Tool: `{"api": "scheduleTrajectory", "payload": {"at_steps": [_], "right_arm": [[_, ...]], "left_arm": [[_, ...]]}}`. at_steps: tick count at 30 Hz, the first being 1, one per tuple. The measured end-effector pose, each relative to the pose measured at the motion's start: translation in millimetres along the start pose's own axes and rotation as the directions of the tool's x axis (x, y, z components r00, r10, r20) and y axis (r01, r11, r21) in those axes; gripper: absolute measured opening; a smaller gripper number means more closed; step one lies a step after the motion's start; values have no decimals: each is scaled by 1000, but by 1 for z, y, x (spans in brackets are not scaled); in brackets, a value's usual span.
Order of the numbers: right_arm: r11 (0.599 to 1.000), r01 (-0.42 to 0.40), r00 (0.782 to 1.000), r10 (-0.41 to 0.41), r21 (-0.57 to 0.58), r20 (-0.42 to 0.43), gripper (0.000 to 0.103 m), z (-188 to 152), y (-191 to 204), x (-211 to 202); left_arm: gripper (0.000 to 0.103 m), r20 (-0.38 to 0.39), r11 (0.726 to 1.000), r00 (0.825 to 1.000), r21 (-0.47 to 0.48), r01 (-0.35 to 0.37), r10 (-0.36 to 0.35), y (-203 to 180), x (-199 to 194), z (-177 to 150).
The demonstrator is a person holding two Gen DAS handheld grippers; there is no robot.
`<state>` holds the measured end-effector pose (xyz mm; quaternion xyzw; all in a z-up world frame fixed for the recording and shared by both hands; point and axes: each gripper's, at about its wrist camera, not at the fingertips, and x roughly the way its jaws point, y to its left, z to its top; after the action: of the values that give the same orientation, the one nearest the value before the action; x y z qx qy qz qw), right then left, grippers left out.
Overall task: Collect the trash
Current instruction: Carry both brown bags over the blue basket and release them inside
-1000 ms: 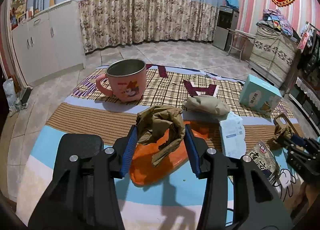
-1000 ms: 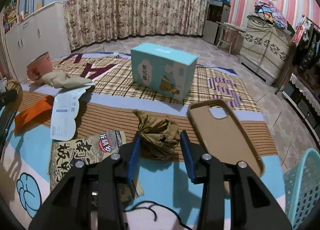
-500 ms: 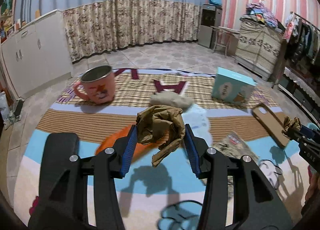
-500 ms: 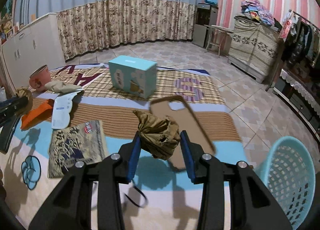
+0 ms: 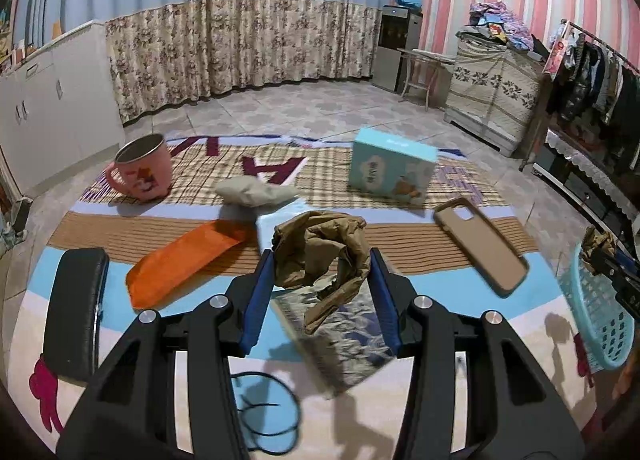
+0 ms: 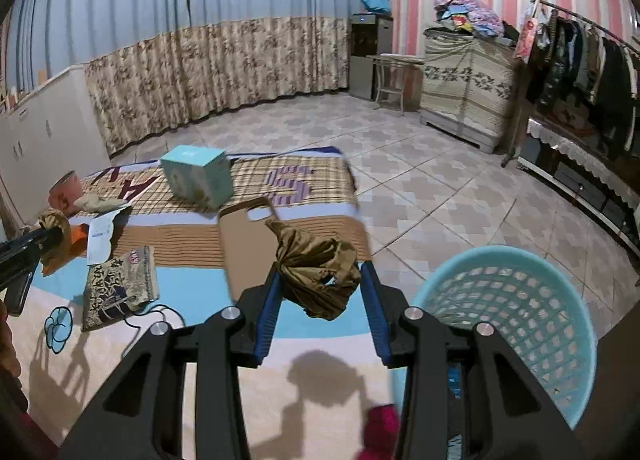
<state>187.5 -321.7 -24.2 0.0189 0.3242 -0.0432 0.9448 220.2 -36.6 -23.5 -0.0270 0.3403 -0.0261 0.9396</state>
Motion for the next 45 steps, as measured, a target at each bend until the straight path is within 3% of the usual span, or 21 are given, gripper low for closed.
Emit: {"api": "scheduleTrajectory", "payload": {"at_steps": [13, 23, 33, 45], "right_arm": [[990, 109, 993, -112, 85, 38, 40, -15, -83, -39], [976, 174, 983, -179, 134, 28, 40, -31, -129, -40], [958, 220, 974, -226, 186, 11, 40, -50, -165, -30], [945, 250, 968, -251, 212, -22, 40, -60, -184, -14]], "left_arm": [[46, 15, 990, 995, 102, 97, -99, -90, -13, -5], [46, 7, 961, 980, 198, 194, -199, -175, -14, -17], [46, -16, 910, 958, 307, 278, -287, -253, -8, -37], [46, -51, 845, 921, 379, 377, -387, -312, -8, -53]]}}
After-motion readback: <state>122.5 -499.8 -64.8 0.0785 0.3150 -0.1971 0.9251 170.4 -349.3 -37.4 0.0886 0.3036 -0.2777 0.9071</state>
